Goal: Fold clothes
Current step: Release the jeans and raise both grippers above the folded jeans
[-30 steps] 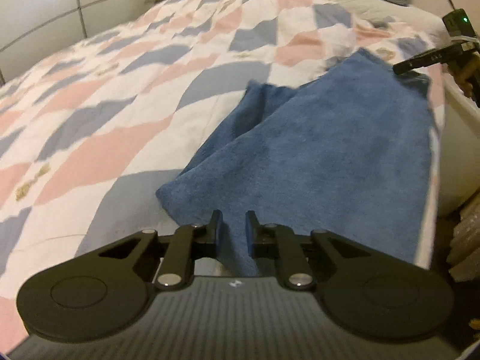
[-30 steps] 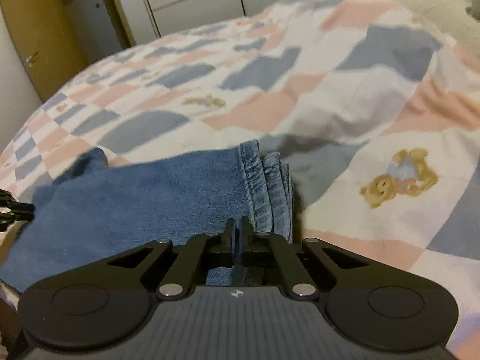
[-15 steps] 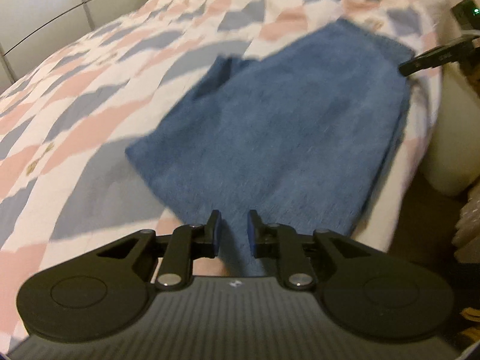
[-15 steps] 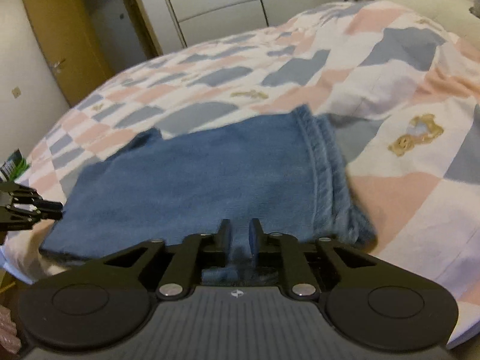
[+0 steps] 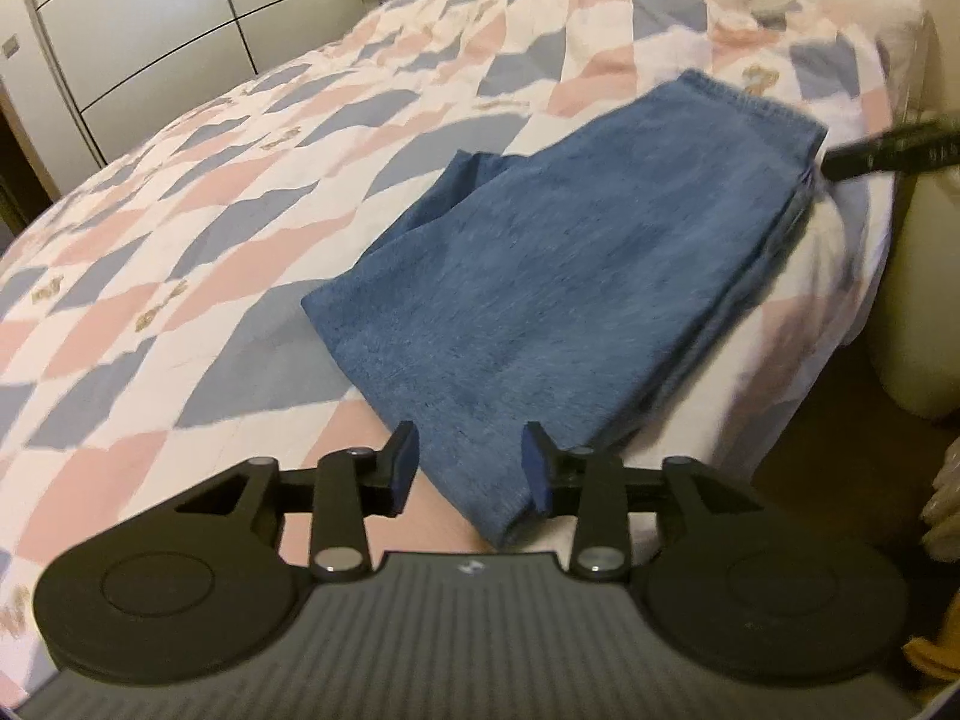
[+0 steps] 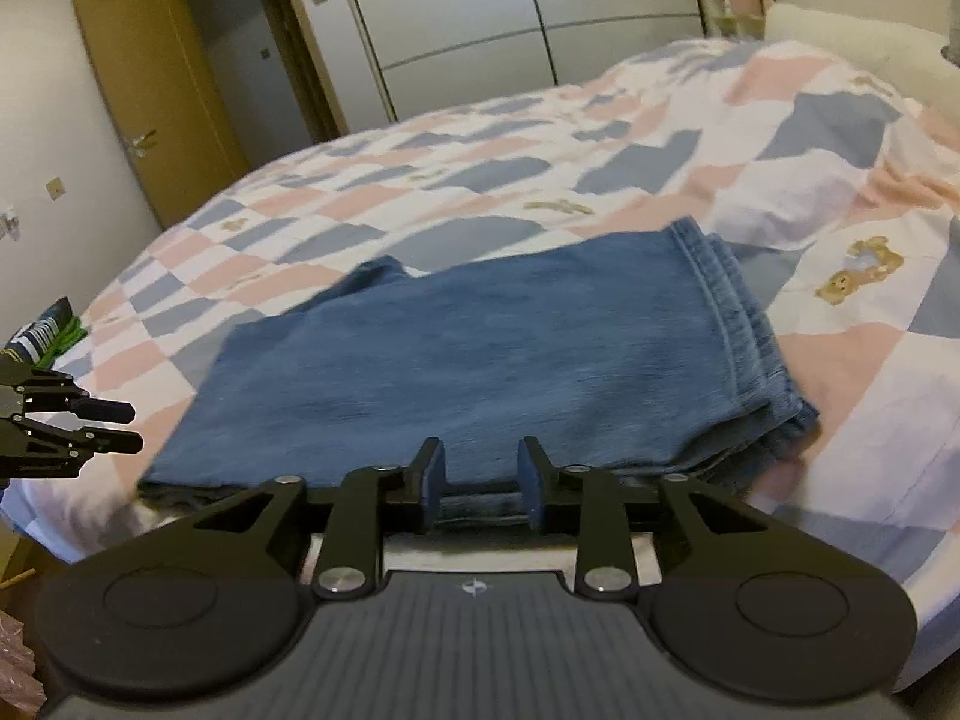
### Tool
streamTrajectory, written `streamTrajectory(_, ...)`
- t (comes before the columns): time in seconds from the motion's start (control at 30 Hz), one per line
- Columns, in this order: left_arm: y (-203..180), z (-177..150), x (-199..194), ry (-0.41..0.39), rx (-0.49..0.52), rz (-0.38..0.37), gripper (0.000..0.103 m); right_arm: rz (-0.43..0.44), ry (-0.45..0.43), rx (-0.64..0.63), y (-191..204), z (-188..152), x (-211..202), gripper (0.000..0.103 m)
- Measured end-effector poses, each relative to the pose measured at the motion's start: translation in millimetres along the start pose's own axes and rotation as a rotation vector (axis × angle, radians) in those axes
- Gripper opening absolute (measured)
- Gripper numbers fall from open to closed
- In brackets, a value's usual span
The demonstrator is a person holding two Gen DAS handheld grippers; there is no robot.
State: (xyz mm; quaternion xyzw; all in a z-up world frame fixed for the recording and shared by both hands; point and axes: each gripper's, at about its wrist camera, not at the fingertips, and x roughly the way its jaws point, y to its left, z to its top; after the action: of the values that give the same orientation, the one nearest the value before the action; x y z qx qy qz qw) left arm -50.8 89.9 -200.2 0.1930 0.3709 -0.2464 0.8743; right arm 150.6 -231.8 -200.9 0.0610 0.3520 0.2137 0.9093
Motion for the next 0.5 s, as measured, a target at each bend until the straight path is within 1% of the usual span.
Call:
streamTrajectory(0.03, 6.8, -4.3, -2.9, -0.008, -0.049, -0.029, 0.039, -0.014, -0.013, -0.01, 5.9, -2.1, -2.8, 0.038)
streamTrajectory(0.07, 13.6, -8.7, -5.6, -0.014, -0.098, -0.057, 0.039, -0.029, -0.025, -0.019, 11.8, -4.2, -5.5, 0.043)
streamTrajectory(0.1, 21.0, -13.7, -6.5, -0.015, -0.146, -0.071, 0.039, -0.047, -0.041, -0.036, 20.2, -8.7, -8.9, 0.045)
streamTrajectory(0.17, 34.5, -23.5, -7.7, -0.01, -0.221, -0.088, 0.039, -0.053, -0.054, -0.071, 34.3, -16.1, -10.3, 0.046)
streamTrajectory(0.23, 43.2, -31.1, -9.4, -0.007, -0.263, -0.103, 0.039, -0.053, -0.054, -0.109, 49.1, -23.0, -8.0, 0.048)
streamTrajectory(0.37, 44.0, -40.4, -10.8, 0.005, -0.273, -0.108, 0.04, -0.043, -0.021, -0.171, 70.0, -33.0, 1.1, 0.049)
streamTrajectory(0.5, 36.6, -44.3, -7.0, 0.023, -0.262, -0.093, 0.04, -0.019, 0.021, -0.18, 80.2, -36.4, 13.6, 0.051)
